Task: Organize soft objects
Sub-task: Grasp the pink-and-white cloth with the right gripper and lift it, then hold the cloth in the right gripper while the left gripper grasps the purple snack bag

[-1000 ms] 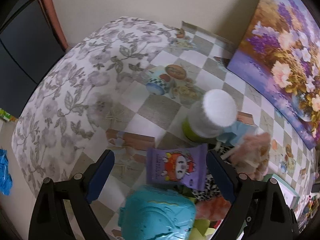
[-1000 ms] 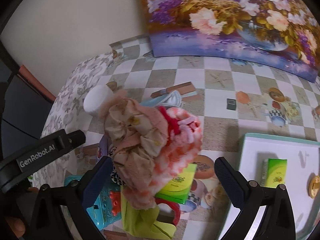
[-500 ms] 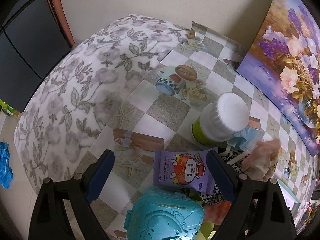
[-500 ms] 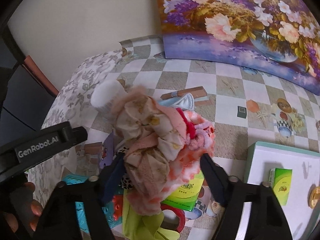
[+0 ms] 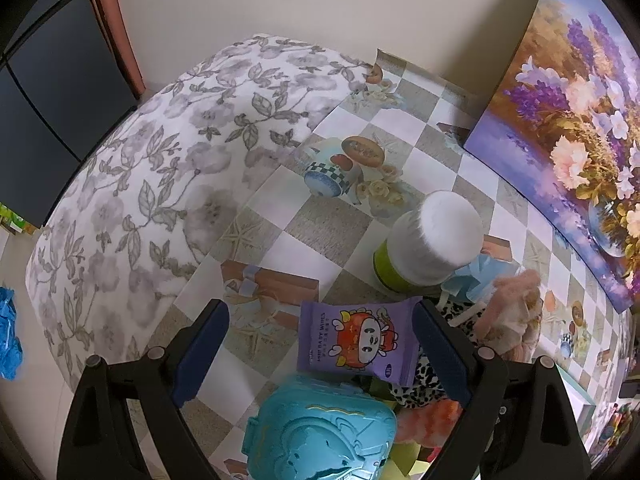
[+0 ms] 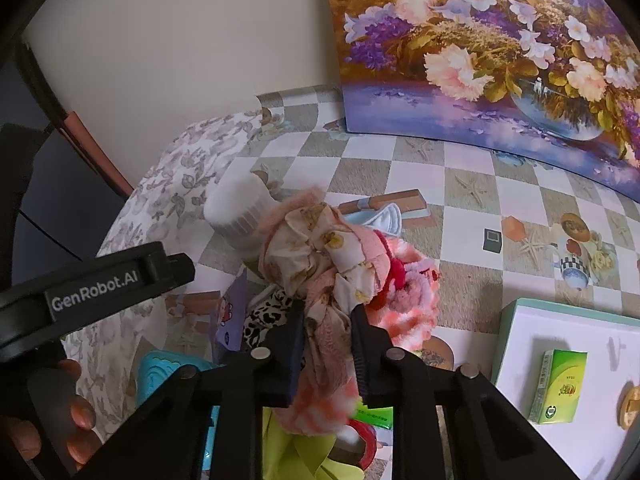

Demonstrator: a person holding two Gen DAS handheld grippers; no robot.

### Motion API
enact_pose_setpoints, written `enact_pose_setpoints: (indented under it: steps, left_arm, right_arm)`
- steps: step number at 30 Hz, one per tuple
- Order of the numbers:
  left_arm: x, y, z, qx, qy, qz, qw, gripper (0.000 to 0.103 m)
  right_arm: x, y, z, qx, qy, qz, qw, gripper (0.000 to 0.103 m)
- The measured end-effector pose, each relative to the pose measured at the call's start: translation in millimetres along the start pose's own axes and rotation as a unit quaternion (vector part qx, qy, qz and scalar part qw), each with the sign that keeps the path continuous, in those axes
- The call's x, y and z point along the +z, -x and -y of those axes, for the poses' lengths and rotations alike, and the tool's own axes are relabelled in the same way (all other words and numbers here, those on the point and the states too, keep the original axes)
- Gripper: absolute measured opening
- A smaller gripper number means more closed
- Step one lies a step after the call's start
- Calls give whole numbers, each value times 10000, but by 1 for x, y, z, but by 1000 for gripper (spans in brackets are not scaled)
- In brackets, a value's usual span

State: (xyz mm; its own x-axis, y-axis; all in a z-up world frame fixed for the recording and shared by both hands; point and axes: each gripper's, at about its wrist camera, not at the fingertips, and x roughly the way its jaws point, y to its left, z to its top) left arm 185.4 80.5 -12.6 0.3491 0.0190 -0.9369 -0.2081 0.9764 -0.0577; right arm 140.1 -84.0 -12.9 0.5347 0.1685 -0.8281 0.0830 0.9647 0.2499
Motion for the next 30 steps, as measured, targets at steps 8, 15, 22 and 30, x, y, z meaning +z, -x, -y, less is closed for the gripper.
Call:
enact_pose_setpoints:
  steps: [8,15,22,30]
  left_arm:
    - [1,8,0,-76,8,93,9999,93]
    - [1,13,3,-195,-30,130,9997,93]
    - [-2,10,13,-287,-184,81,9994,93]
    - [-9,-2,33,-363,-524,-115,9979,91]
  right_arm:
    - [3,11,4,289,-122,111,9994,21]
    - [8,31,14,538,-305,345,9975,19]
    - [12,51,25,455,-400,505,9969,19]
    - [11,51,41,282,-548,418,9972,19]
